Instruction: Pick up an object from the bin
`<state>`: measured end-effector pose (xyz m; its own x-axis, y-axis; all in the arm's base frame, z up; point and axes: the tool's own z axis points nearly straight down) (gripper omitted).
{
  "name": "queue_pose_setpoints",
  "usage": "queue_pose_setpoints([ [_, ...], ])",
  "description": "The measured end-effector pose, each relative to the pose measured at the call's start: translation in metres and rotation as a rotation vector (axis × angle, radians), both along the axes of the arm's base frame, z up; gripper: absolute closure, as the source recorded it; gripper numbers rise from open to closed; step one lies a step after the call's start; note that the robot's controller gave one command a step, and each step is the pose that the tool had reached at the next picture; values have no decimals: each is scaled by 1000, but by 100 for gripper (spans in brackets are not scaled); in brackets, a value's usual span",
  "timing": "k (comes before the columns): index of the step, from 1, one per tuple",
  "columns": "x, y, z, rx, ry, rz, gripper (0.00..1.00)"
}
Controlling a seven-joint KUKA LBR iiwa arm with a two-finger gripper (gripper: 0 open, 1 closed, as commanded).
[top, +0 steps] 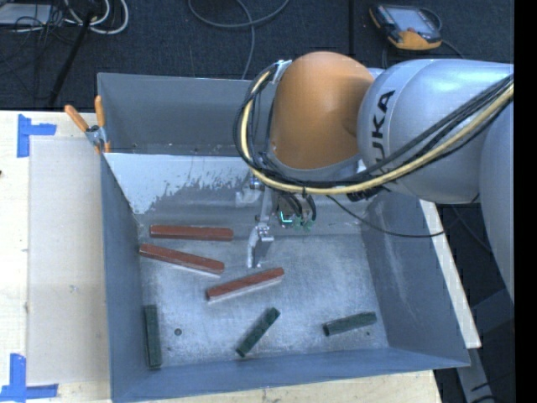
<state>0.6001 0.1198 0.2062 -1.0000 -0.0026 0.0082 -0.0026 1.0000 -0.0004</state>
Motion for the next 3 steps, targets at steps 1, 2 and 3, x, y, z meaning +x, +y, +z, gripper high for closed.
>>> queue_pose_setpoints([
  [1, 1, -1, 5, 1, -7, -2, 0],
  [2, -11, -4, -47, 1, -13, 61, 0],
  [3, -38, -3, -130, 4, -23, 152, 100],
])
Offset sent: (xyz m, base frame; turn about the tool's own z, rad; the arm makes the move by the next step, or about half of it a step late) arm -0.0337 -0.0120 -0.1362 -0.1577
